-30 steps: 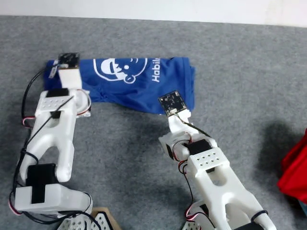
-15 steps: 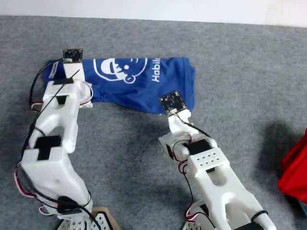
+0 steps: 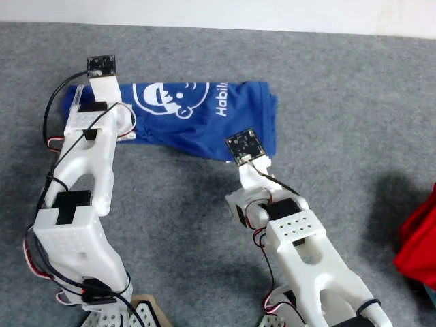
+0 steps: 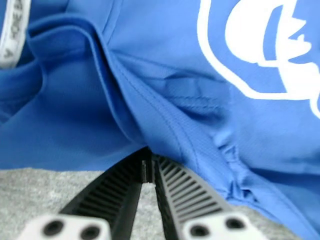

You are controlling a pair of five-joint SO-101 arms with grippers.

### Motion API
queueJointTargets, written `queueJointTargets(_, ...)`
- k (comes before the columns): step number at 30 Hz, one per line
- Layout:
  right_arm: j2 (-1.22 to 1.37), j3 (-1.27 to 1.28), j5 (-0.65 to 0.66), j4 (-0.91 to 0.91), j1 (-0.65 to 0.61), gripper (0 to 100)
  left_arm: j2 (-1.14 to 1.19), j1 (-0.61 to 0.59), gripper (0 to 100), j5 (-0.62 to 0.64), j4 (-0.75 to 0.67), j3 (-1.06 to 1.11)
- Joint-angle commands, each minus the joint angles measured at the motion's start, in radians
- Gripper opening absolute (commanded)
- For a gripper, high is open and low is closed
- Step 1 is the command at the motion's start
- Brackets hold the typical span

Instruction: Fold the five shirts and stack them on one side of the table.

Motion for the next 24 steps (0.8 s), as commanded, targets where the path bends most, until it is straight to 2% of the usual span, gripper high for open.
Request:
queueJointTargets(1,-0.004,-0.038,0.018,-0.012,-0.008,18.1,-0.01,0.031,1,0.011,-0.008,-0.047)
queueJointTargets(18,-0.004,-0.038,0.018,-0.012,-0.008,18.1,0.004,0.114,1,0.012,-0.017,-0.157)
queueJointTargets(24,-0.004,-0.038,0.018,-0.012,-0.008,18.1,0.134,0.124,1,0.012,-0.037,-0.186)
